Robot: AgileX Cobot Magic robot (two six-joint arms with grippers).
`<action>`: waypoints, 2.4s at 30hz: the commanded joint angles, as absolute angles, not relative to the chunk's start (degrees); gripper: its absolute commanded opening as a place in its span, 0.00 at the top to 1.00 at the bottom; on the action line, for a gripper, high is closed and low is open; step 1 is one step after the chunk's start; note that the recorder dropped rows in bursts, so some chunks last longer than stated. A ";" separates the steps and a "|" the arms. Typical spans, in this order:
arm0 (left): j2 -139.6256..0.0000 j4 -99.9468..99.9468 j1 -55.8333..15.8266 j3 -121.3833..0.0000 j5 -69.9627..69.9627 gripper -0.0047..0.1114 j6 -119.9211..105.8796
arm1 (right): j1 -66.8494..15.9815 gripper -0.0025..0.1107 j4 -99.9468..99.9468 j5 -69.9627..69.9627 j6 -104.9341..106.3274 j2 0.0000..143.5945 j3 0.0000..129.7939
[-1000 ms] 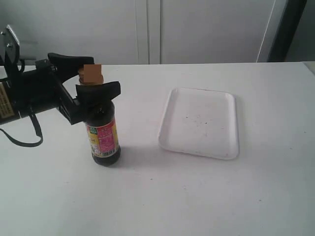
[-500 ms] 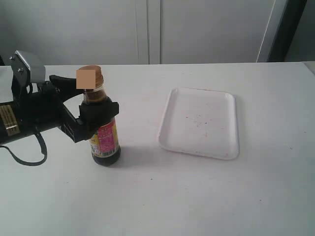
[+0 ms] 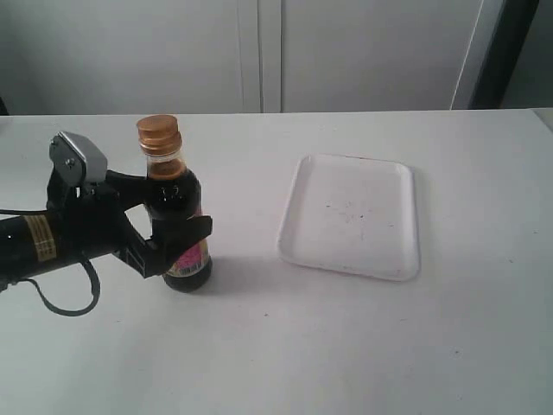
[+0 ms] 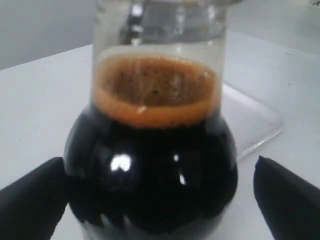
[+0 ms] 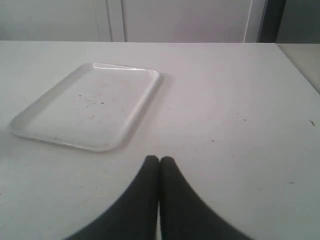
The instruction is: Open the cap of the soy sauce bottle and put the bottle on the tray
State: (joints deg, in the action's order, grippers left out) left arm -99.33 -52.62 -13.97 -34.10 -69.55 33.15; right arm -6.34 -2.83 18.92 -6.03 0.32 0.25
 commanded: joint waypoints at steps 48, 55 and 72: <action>-107.59 -50.76 -15.59 -38.02 -69.96 0.92 27.73 | -6.22 0.98 -2.96 18.40 -6.25 0.00 0.00; -107.59 -51.87 -15.59 -38.02 -69.96 0.96 26.71 | -6.22 0.98 -2.96 18.40 -6.25 0.00 0.00; -107.59 -53.38 -15.59 -38.02 -69.96 0.96 25.28 | -6.22 0.98 -3.30 18.11 -6.25 0.00 0.00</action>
